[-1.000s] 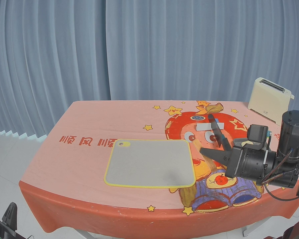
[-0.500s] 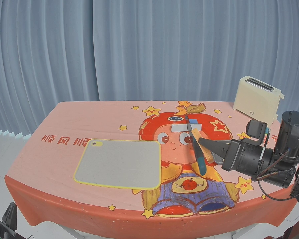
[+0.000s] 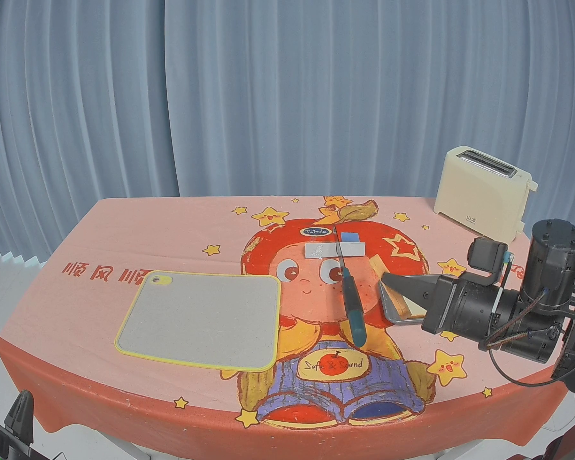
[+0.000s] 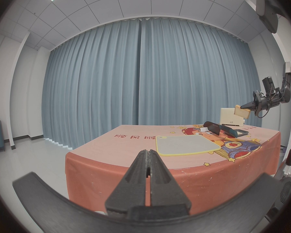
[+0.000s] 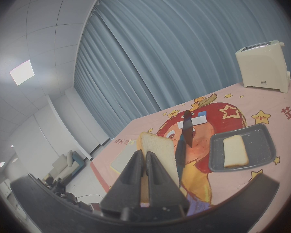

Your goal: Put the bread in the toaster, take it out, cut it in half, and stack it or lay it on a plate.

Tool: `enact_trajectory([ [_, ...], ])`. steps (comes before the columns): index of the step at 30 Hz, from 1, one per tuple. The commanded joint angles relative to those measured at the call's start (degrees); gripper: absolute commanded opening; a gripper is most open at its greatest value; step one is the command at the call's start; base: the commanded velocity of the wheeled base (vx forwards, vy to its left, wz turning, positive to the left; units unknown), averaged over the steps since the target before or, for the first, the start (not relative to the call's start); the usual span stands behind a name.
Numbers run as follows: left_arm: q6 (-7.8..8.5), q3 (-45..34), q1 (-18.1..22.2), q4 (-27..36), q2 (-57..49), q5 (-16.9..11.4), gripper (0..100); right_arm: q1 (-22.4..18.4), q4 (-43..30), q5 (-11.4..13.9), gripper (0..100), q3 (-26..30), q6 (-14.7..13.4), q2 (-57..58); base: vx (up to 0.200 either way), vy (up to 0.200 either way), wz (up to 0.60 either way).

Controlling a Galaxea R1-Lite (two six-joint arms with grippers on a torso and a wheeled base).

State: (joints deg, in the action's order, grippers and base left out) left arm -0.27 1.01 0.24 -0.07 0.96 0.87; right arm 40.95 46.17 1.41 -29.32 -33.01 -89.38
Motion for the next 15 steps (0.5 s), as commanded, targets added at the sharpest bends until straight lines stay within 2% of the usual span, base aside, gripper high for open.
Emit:
enact_trajectory([
  [1,0.00,-1.0,0.0,0.0,0.1,0.0,0,-0.5,0.6,-0.4,0,0.8,2.0,-1.1,0.000,0.000,0.00],
  [5,0.00,-1.0,0.0,0.0,0.1,0.0,0,-0.6,1.1,-3.2,0,0.8,3.1,-1.1,0.000,0.000,0.00],
  [6,0.00,-1.0,0.0,0.0,0.1,0.0,0,-1.4,1.1,-4.5,0,0.7,4.6,-1.1,0.000,0.000,0.00],
  [7,0.00,-1.0,0.0,0.0,0.1,0.0,0,-1.6,1.1,-4.7,0,0.7,4.9,-1.1,0.000,0.000,0.00],
  [8,0.00,-1.0,0.0,0.0,0.1,0.0,0,-3.2,0.9,-6.0,0,0.8,8.1,-1.2,0.000,0.000,0.00],
  [10,0.00,-1.0,0.0,0.0,0.1,0.0,0,-3.7,0.2,-6.7,0,1.3,11.4,-1.1,0.000,0.000,0.00],
  [13,0.00,-1.0,0.0,0.0,0.1,0.0,0,-3.9,0.0,-9.3,0,0.7,15.0,-1.3,0.000,0.000,0.00],
  [14,0.00,-1.0,0.0,0.0,0.1,0.0,0,-3.9,-0.1,-9.5,0,0.7,15.1,-1.3,0.000,0.000,0.00],
  [15,0.00,-1.0,0.0,0.0,0.1,0.0,0,-4.4,-1.2,-12.2,0,-1.3,17.5,-2.6,0.000,0.000,0.00],
])
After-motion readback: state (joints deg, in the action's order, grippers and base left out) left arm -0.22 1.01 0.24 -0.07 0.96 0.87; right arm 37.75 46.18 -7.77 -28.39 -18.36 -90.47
